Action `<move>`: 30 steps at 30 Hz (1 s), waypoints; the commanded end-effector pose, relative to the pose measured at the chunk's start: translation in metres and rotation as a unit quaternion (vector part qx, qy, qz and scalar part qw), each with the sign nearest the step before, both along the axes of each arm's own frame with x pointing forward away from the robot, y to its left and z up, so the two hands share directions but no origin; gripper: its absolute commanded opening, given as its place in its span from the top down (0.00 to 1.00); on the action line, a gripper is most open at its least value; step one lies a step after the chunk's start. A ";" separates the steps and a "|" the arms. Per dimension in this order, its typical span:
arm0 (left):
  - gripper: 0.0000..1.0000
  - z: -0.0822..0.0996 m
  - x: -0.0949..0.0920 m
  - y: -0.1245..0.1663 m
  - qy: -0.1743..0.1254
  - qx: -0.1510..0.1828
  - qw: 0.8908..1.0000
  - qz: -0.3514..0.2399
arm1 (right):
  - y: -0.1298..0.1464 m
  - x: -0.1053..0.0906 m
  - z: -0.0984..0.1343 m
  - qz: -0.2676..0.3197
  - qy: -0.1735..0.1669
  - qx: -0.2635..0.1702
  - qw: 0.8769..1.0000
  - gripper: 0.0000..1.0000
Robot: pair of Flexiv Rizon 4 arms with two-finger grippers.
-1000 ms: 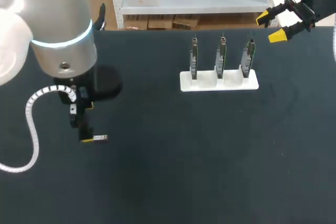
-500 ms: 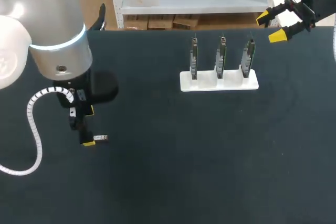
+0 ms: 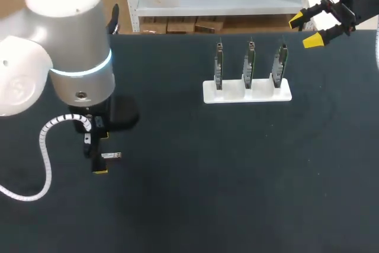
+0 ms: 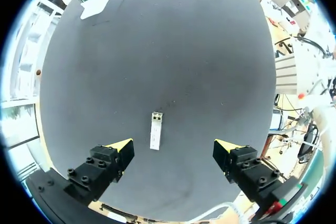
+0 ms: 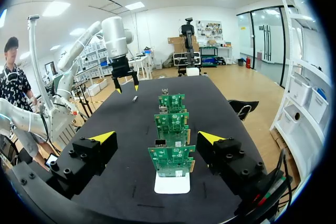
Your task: Pick up the optical module with the left hand, and insert it into the network port with the right hand.
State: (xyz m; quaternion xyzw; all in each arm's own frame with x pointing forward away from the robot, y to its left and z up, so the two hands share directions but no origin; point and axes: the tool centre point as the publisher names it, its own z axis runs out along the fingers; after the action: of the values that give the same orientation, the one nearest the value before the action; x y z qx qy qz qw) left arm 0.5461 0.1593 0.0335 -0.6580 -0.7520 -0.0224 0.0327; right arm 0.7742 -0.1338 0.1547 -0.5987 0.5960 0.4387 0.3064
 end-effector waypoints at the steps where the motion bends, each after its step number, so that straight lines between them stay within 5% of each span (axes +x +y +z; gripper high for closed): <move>1: 0.00 -0.010 0.005 0.003 0.005 -0.002 1.000 0.002 | 0.000 0.001 0.000 0.001 0.001 0.000 1.000 0.00; 30: 0.00 -0.032 0.009 0.014 -0.002 0.017 1.000 0.009 | 0.000 0.001 0.000 0.001 0.001 0.000 1.000 0.00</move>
State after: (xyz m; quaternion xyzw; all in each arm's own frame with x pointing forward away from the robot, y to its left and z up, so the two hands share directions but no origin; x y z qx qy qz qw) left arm 0.5540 0.1732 0.0026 -0.6503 -0.7576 -0.0382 0.0425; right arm 0.7742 -0.1338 0.1547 -0.5987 0.5960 0.4387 0.3064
